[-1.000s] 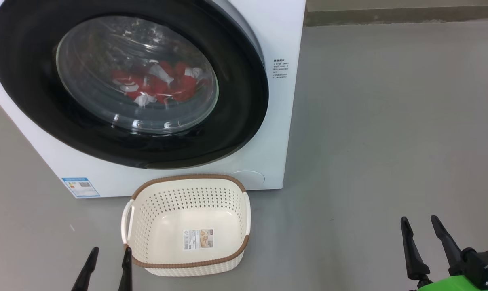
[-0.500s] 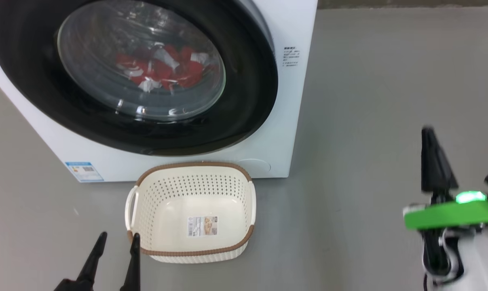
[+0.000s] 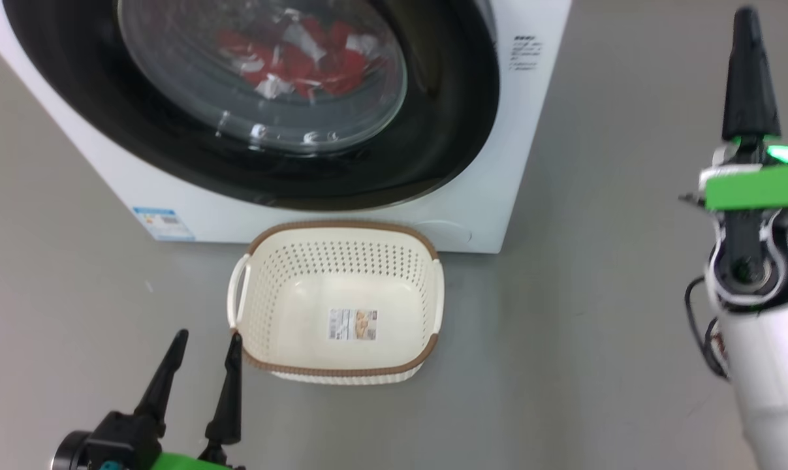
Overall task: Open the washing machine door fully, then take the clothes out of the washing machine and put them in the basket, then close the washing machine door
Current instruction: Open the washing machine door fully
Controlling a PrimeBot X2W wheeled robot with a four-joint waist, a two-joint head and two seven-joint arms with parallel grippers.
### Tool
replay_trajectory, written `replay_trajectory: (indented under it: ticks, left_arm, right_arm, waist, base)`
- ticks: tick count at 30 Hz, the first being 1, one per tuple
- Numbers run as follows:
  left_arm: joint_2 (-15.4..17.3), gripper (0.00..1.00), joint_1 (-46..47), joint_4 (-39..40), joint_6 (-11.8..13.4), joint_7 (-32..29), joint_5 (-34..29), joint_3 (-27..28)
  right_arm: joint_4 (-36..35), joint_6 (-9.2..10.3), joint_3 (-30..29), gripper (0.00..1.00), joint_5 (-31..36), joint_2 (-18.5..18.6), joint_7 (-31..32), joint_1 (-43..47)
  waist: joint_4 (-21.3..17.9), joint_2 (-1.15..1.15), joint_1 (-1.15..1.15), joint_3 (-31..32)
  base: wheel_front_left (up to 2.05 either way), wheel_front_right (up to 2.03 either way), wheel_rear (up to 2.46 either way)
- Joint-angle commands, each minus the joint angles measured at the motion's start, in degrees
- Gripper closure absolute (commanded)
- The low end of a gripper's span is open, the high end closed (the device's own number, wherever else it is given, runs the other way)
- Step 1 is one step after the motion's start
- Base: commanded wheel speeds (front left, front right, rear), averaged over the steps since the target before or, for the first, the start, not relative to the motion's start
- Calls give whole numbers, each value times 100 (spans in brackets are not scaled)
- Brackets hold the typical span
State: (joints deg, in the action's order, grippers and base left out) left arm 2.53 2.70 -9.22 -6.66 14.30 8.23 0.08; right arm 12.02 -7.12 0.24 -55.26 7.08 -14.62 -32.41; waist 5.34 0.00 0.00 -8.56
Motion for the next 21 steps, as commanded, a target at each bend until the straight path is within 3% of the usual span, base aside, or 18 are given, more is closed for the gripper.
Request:
replay_trajectory:
  ticks: [1,3,8,21]
  left_arm:
    - [35,0,245,158,-45,70,67,141]
    - [35,0,351,138,-49,70,114,88]
    - [35,0,471,109,-54,70,176,36]
    - [35,0,834,77,-68,70,299,-82]
  right_arm:
    - [-59,-36,220,100,-336,125,98,-328]
    - [104,-36,401,100,-874,377,429,-675]
    - [435,-36,568,100,-1634,608,1118,-1104]
    - [1845,-36,684,100,-3224,823,3482,-2515]
  waist:
    - [222,0,0,-246]
    - [344,0,0,-400]
    - [473,0,0,-595]
    - [705,0,0,-1193]
  base:
    - [0,0,0]
    - [0,0,0]
    - [0,0,0]
    - [0,0,0]
